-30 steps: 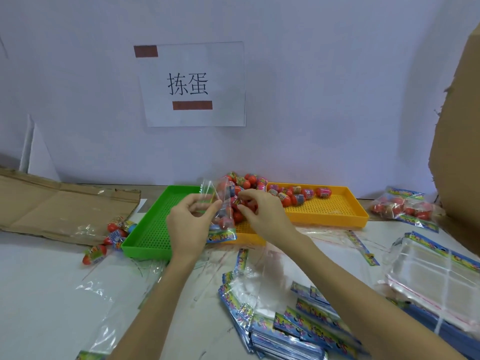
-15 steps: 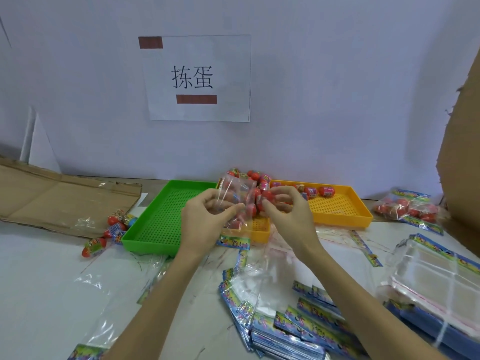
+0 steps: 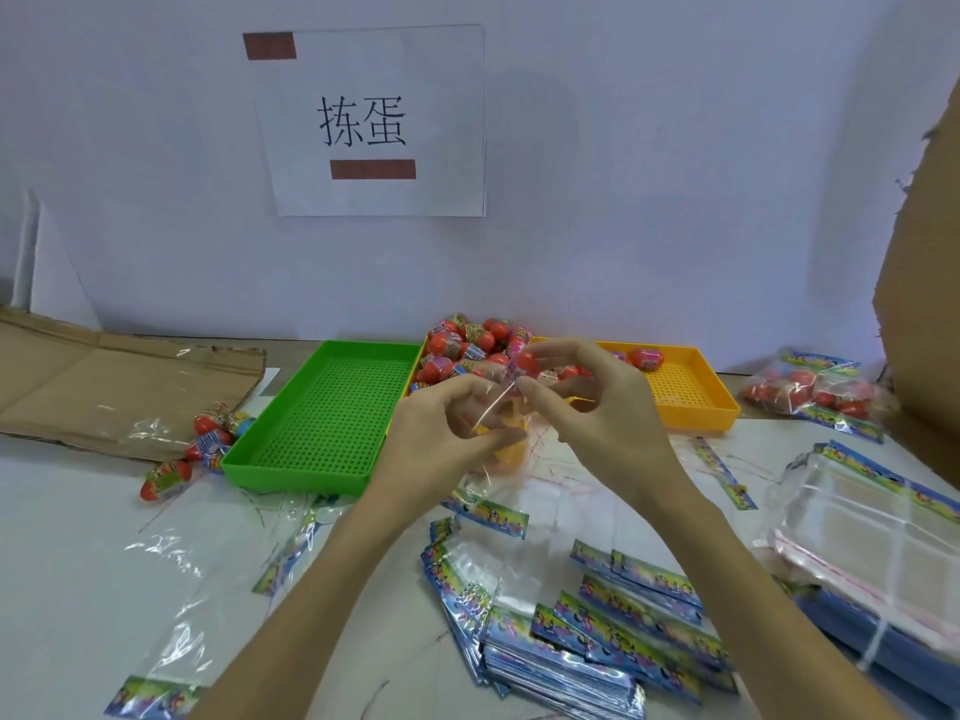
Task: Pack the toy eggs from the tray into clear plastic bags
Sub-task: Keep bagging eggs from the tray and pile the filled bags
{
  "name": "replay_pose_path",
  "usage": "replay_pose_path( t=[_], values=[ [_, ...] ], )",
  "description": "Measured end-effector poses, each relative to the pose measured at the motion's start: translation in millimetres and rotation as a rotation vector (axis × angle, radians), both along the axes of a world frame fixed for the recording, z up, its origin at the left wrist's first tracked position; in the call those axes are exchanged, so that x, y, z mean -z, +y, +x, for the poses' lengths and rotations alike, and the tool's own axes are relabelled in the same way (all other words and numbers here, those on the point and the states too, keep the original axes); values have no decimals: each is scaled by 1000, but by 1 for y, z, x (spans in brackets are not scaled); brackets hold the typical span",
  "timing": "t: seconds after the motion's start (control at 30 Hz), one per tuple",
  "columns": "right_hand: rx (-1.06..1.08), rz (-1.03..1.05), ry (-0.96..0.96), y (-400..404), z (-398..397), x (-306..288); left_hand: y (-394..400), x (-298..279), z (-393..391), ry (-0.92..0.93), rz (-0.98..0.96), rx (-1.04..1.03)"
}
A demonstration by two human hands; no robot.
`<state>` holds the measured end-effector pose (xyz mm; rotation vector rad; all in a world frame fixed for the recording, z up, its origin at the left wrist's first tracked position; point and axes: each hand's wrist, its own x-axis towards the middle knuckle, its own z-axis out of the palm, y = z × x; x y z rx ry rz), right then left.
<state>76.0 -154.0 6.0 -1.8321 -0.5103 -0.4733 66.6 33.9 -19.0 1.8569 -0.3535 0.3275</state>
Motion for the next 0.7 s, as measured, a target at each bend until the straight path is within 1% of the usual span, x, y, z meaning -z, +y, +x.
replay_pose_path(
  t=[0.07,0.2,0.37,0.47,0.57,0.7],
  values=[
    [-1,-21,1,0,1,0,0,0,0,-7,-22,7],
    [-5,-35,16,1,0,1,0,-2,-2,-41,9,10],
    [39,-162,-49,5,-3,4,-1,0,-2,-86,96,-3],
    [-4,-200,2,6,-4,4,-1,2,-1,-97,111,-8],
    [-43,-174,101,8,-6,3,0,2,1,-69,87,12],
    [-48,-265,98,15,-10,6,-1,4,0,-56,86,13]
  ],
)
